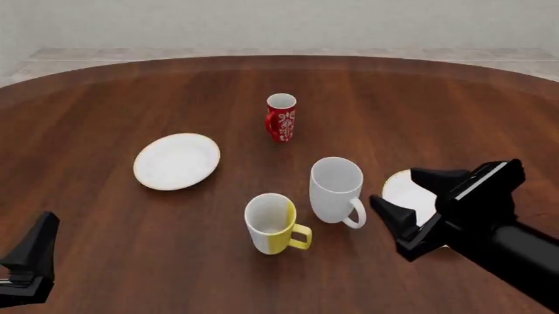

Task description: Put the white mug on the left plate.

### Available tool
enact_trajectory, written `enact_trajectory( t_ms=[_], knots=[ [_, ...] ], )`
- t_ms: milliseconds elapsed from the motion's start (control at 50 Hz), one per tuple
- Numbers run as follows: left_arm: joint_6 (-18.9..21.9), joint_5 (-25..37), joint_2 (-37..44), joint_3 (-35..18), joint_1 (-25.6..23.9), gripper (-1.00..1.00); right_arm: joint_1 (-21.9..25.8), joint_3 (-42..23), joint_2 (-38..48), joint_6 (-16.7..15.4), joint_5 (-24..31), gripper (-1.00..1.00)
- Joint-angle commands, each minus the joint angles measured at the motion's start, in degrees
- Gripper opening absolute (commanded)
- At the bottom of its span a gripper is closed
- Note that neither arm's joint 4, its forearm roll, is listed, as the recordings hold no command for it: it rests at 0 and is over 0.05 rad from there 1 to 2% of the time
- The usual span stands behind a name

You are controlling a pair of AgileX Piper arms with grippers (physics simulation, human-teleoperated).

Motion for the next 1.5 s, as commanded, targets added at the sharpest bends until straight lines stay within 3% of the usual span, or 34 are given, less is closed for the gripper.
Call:
enact_trajectory(
  t_ms=[20,560,1500],
  knots=[
    [0.00,0.00,0.00,0.00,0.00,1.00,0.54,0.74,3.69,-0.52,-2.74,1.00],
    [0.00,0.00,0.00,0.00,0.00,1.00,-0.47,1.51,10.74,-0.25,-9.40,1.00],
    [0.00,0.00,0.00,0.00,0.00,1.00,-0.35,1.11,18.04,-0.57,-14.45,1.00]
  ],
)
